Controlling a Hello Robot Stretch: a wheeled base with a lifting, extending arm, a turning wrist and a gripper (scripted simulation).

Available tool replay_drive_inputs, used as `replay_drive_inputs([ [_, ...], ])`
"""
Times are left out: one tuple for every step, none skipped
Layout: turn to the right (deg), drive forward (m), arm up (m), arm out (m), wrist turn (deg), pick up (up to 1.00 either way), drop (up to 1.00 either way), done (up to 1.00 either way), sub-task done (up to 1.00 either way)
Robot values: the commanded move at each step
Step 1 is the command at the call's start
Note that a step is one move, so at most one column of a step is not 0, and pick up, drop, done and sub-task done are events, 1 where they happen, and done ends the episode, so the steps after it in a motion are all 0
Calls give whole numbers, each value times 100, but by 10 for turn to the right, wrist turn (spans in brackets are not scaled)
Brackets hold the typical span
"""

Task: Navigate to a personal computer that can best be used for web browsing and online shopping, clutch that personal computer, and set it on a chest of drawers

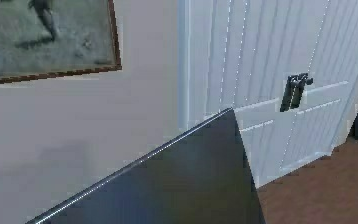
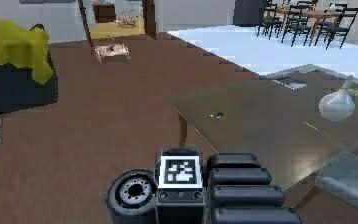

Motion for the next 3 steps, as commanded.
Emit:
replay_drive_inputs([
  [450,0,0,0,0,0,0,0,0],
  [150,0,0,0,0,0,0,0,0],
  [0,100,0,0,0,0,0,0,0],
])
